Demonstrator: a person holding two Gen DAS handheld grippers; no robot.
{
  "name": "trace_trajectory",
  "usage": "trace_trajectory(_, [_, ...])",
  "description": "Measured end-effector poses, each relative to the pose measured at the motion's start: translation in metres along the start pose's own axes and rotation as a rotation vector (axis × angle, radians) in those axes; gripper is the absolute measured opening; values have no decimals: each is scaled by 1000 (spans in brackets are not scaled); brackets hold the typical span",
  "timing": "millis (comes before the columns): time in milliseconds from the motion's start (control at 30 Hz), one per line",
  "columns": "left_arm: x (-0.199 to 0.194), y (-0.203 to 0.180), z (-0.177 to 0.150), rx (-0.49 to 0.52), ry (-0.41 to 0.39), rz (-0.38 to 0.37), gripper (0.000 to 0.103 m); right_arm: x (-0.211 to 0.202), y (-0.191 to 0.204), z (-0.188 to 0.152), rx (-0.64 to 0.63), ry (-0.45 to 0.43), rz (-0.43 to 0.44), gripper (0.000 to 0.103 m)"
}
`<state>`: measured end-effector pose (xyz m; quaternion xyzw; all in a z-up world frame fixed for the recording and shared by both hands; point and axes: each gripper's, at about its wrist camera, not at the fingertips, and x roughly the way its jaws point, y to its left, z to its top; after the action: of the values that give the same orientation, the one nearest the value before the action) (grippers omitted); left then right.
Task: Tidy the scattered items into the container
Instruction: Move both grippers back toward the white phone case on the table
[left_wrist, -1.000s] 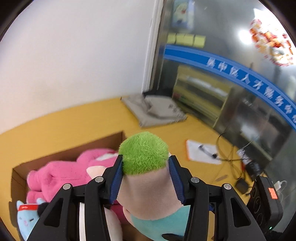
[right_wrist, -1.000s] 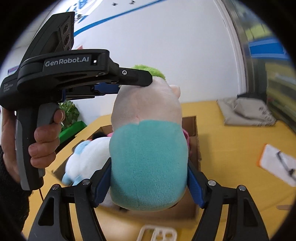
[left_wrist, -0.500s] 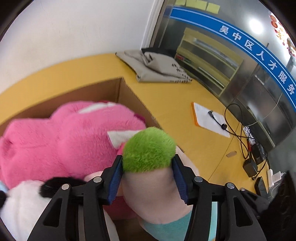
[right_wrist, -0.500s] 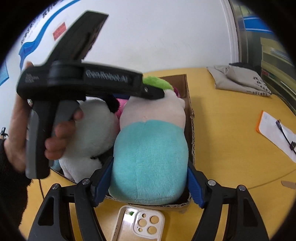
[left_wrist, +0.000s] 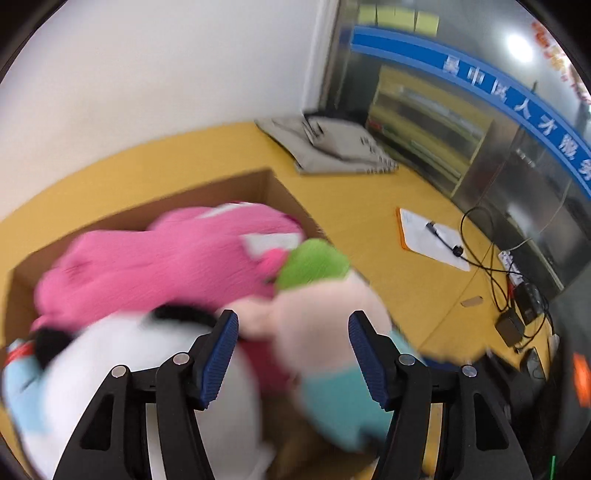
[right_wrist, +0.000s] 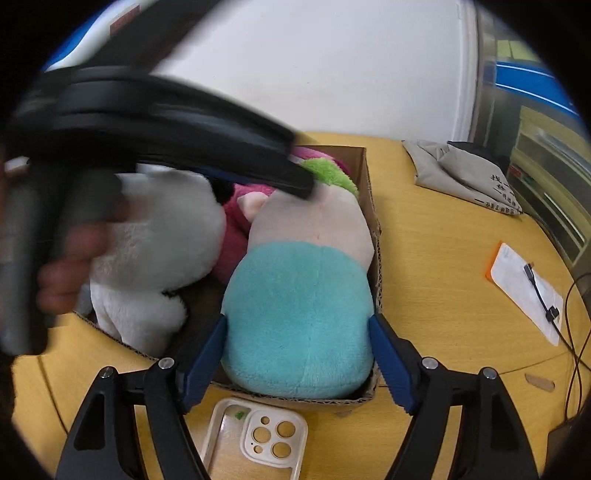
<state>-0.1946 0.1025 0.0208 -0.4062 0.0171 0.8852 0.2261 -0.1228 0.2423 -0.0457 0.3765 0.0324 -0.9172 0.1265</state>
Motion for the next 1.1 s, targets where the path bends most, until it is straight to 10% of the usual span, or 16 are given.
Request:
trace_trajectory(233, [-85, 111, -111, -128, -2, 212, 66, -32, -2, -9, 102, -46, 45, 77])
trace_trajectory(367, [-84, 149, -149, -215, 54, 193, 61, -46, 3, -22, 245, -18, 140, 84])
trace_trajectory(633, [-92, 140, -158, -213, 11, 239, 62, -66, 49, -49, 102, 17, 36, 84])
trace_trajectory(800, [-150, 97, -164, -205, -164, 245, 103, -95, 55, -59, 54, -36, -59, 84])
trace_trajectory(1100, [-189, 37, -196, -221, -243, 185, 103, -115, 56, -67, 40, -77, -108, 84])
